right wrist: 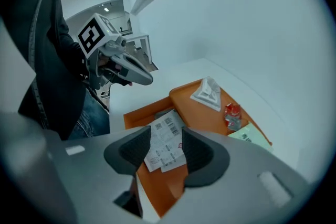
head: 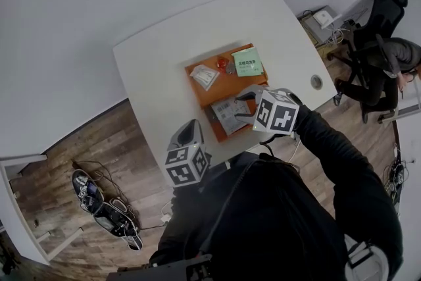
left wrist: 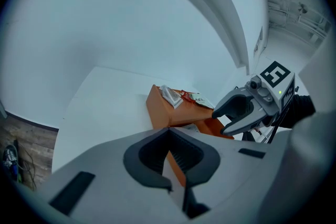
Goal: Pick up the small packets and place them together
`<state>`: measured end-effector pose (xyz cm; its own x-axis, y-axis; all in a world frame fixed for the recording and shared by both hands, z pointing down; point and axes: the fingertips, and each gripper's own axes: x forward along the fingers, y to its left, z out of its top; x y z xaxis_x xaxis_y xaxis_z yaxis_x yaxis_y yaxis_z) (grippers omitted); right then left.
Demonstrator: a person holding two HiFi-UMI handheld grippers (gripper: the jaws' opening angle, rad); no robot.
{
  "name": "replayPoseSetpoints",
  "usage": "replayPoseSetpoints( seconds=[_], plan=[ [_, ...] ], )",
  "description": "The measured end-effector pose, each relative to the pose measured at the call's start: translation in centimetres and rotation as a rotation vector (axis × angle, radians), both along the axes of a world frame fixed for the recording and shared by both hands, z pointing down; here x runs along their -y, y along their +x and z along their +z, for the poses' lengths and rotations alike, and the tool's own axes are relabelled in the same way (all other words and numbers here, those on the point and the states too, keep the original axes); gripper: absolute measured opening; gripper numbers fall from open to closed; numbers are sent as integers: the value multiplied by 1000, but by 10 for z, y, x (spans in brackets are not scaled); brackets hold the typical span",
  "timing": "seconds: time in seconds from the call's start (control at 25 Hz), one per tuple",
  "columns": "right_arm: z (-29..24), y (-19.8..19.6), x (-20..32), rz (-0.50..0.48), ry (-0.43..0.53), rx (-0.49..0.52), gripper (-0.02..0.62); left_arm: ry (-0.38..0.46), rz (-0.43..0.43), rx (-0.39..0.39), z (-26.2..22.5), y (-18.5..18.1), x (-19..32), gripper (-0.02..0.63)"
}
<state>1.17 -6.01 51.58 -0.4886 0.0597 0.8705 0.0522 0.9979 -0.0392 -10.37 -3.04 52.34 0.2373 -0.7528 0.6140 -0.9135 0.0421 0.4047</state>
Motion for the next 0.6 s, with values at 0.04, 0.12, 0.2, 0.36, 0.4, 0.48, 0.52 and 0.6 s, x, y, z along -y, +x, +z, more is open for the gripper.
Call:
replayPoseSetpoints(
  seconds=[0.04,0.12,0.2,0.36,0.4,0.48,0.52,0.6],
  plan=[
    [7,-1,-6,-10,-12,-11,164,-1,0,0,0,0,-1,-2],
    [22,-3,-13,-26,-27,-33,172,-2,-2,-1,1,0,-2,-2],
    [36,-6,-15,-28,-38,-50,186,-5,-6,-2,3,-1,-3,-2],
    [59,-8,-16,-26,-42,-98,212,-11,-14,-3,4,-3,-6,-2],
    [64,-8,-17,-32,-36,-112,212,-12,-17,-4,5,-4,-7,-2],
    [72,-7,-19,-43,-24,-136,216,-13,-19,-4,5,-4,-8,-2],
    [75,-7,-19,-47,-19,-145,218,-14,-20,-4,6,-5,-8,-2],
    [79,-8,-19,-49,-12,-153,219,-15,-21,-5,6,-5,-8,-2]
  ],
)
